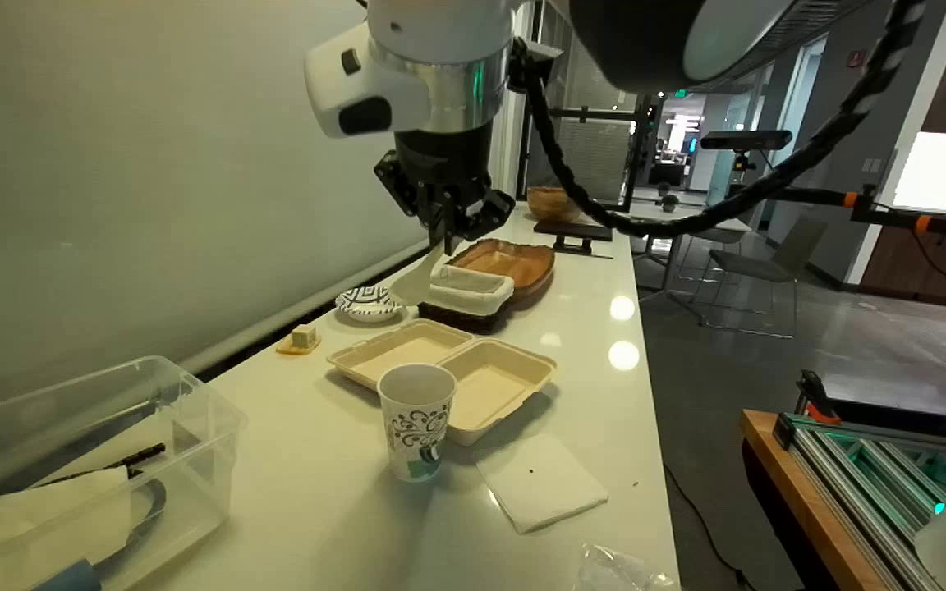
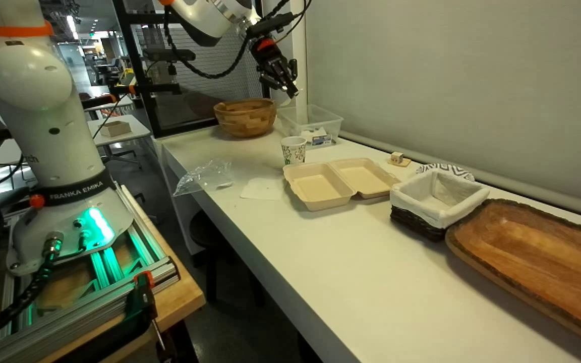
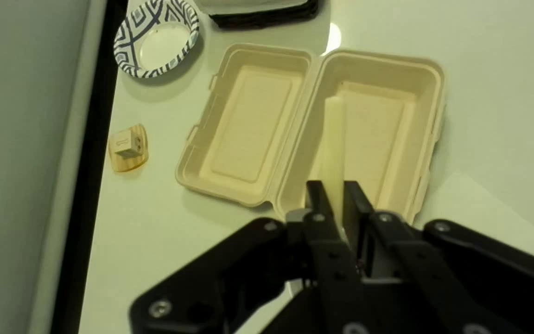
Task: Put the plastic spoon inside the paper cup
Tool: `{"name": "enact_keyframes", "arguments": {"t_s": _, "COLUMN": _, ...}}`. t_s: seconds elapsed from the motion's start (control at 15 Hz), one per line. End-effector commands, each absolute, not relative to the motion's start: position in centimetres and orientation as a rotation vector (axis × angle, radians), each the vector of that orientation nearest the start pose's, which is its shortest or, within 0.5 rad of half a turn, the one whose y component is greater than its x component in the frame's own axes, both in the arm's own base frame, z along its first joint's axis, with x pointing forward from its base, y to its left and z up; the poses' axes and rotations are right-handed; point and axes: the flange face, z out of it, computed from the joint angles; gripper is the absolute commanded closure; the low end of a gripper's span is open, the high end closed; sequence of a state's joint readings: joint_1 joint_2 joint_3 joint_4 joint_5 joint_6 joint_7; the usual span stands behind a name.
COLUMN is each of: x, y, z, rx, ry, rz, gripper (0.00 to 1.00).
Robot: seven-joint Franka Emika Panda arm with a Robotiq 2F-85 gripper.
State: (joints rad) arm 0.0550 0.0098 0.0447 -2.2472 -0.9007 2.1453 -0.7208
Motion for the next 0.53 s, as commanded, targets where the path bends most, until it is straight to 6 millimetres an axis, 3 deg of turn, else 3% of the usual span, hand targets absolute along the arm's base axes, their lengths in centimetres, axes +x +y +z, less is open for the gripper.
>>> {"name": "enact_keyframes", "arguments": {"t_s": 0.0, "x": 53.0, "y": 0.4, "z": 32.3, "rx": 1.887, "ry": 1.544, "rz": -0.488, "gripper": 0.97}}
{"name": "enact_keyframes", "arguments": {"t_s": 0.47, "x": 53.8, "y": 0.3, "z": 26.2, "rx": 1.909, "ry": 1.557, "rz": -0.561, "gripper": 0.97}}
